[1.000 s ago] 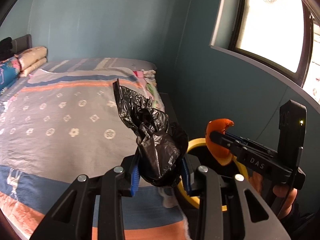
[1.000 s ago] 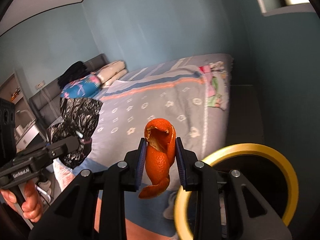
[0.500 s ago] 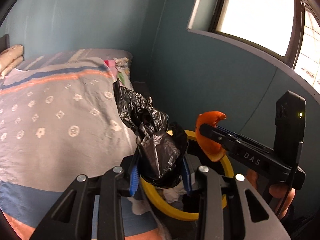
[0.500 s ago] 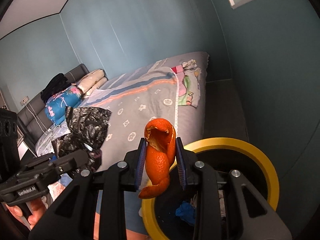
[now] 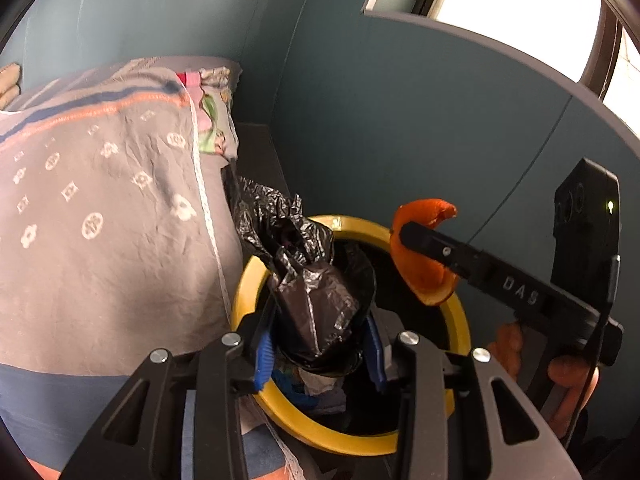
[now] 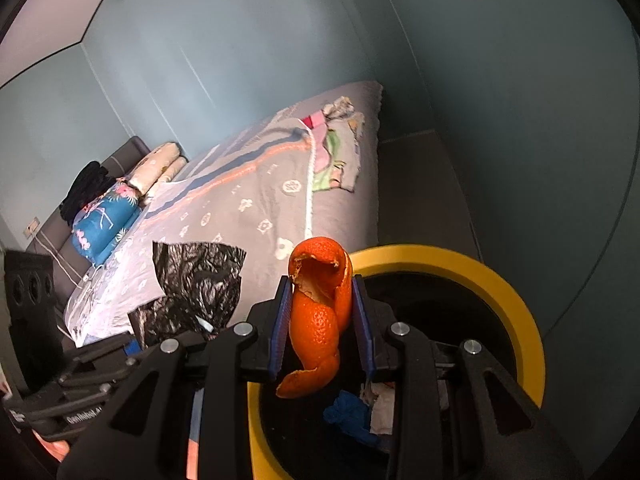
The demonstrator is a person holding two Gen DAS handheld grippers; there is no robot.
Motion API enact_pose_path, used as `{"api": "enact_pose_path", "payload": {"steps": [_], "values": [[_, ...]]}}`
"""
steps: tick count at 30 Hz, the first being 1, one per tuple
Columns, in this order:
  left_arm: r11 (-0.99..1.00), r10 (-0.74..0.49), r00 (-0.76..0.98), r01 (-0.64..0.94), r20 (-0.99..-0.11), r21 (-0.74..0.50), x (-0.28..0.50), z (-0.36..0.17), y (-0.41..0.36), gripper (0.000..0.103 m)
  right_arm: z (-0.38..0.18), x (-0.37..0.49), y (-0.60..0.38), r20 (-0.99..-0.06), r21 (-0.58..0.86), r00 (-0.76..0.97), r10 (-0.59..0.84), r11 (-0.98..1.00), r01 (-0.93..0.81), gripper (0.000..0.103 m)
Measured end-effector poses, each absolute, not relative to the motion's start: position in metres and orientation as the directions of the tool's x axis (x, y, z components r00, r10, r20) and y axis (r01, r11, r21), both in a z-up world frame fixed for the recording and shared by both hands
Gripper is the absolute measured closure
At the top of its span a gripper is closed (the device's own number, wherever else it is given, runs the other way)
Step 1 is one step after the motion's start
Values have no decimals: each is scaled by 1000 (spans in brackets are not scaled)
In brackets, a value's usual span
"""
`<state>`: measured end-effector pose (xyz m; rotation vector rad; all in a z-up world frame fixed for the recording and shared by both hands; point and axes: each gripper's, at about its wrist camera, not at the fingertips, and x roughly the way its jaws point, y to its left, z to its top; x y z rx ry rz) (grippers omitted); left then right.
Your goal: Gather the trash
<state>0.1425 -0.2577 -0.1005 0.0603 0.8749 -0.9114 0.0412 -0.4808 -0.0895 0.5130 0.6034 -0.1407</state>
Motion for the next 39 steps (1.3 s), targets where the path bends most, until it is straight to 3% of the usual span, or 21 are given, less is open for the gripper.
{"api": "enact_pose_path", "payload": {"steps": [4, 11, 13, 27, 39], "values": [[630, -664, 286, 712, -691, -311, 146, -109, -264, 68, -99, 45, -490, -590, 431, 807, 15, 851, 300, 71], [624, -685, 280, 701, -673, -345, 150, -109, -259, 47, -106, 42, -498, -586, 435, 810, -12, 839, 327, 62], [630, -688, 285, 690, -668, -355, 152, -108, -256, 42, -105, 41, -499, -583, 434, 812, -26, 835, 338, 54], [688, -675, 376, 631, -634, -359, 158, -96, -210, 41, -95, 53, -482, -571, 424, 821, 10, 860, 284, 54], [818, -561, 552, 483, -617, -311, 150, -83, -100, 41, -81, 101, -395, -575, 373, 803, 160, 924, 83, 54]]}}
